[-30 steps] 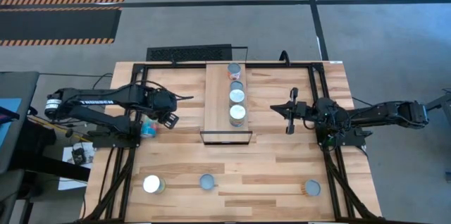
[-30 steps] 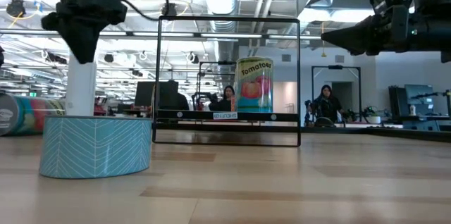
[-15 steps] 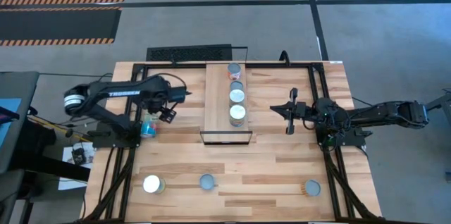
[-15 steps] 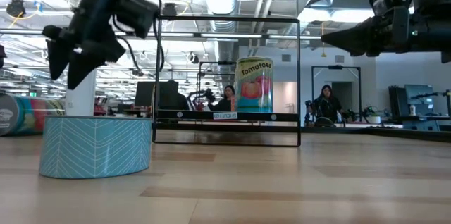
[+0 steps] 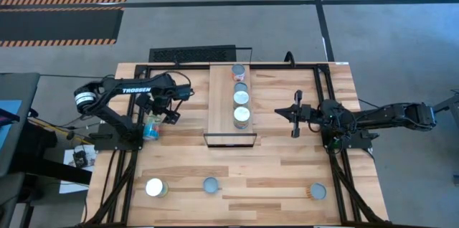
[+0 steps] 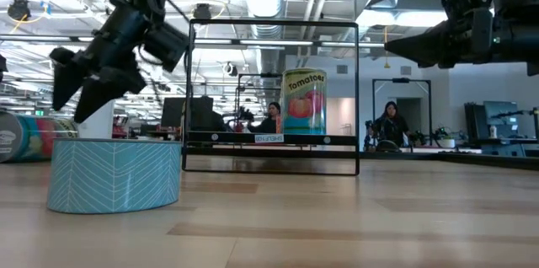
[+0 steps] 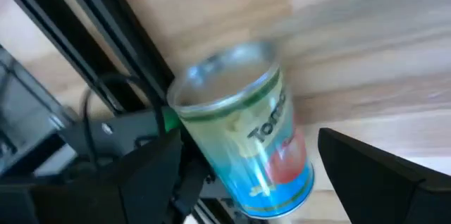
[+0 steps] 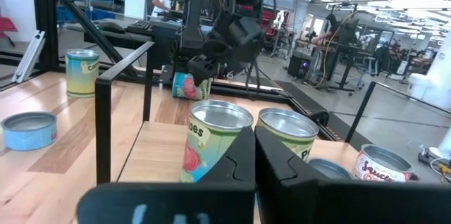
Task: Pick and place cans onto a shelf
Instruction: Put the canned tomatoes on the shelf and align them with the other tomato cans
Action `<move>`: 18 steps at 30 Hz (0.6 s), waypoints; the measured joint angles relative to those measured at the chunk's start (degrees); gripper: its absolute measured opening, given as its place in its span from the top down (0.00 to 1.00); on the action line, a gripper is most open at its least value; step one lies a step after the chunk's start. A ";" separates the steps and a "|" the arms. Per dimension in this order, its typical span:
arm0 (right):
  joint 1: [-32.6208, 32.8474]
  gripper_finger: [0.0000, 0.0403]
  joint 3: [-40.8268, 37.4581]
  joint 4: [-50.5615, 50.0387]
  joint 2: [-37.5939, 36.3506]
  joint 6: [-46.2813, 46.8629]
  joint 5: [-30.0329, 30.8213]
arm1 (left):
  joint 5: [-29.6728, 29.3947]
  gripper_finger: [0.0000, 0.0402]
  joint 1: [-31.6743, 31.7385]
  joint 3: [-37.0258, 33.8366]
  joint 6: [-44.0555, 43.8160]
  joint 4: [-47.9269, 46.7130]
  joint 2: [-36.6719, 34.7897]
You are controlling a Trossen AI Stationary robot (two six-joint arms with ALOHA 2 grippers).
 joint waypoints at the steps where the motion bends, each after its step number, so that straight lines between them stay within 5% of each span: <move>1: 0.00 0.97 0.00 -0.15 -0.02 -0.02 -0.04 | 0.83 0.20 -0.02 -1.33 -0.43 0.27 0.02; 6: 0.00 0.97 0.00 -0.39 -0.02 -0.25 -0.04 | 1.15 0.20 -0.03 -6.98 -1.73 4.17 0.01; 18: -0.01 0.97 0.00 -0.11 -0.02 -0.39 -0.01 | -2.25 0.19 1.03 -7.20 0.42 8.55 -0.13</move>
